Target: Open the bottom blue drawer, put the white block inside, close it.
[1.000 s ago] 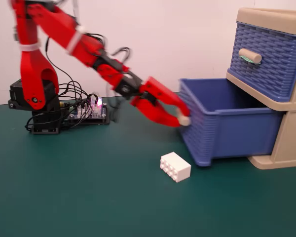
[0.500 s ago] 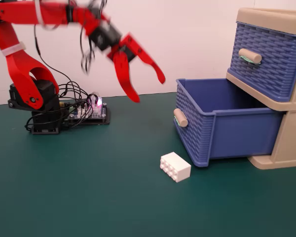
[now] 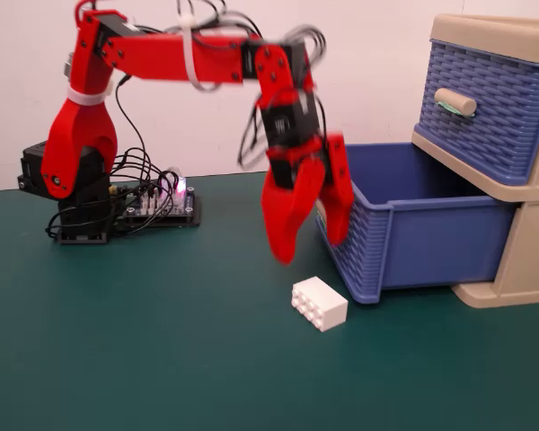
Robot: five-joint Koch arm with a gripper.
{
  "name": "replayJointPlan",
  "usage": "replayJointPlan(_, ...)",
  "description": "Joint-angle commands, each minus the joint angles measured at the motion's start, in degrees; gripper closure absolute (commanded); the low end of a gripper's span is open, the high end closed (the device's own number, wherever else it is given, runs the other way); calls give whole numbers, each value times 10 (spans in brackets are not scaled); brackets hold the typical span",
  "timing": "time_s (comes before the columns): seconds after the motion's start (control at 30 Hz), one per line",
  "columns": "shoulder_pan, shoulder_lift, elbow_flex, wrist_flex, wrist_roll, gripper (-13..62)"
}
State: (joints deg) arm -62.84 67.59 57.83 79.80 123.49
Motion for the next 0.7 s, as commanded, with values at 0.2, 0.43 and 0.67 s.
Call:
replayJointPlan(0.2, -2, -24, -28, 6, -5, 154)
replayJointPlan(0.43, 8, -64, -29, 2, -5, 155)
replayJointPlan(0.67, 9, -75, -30, -2, -6, 173)
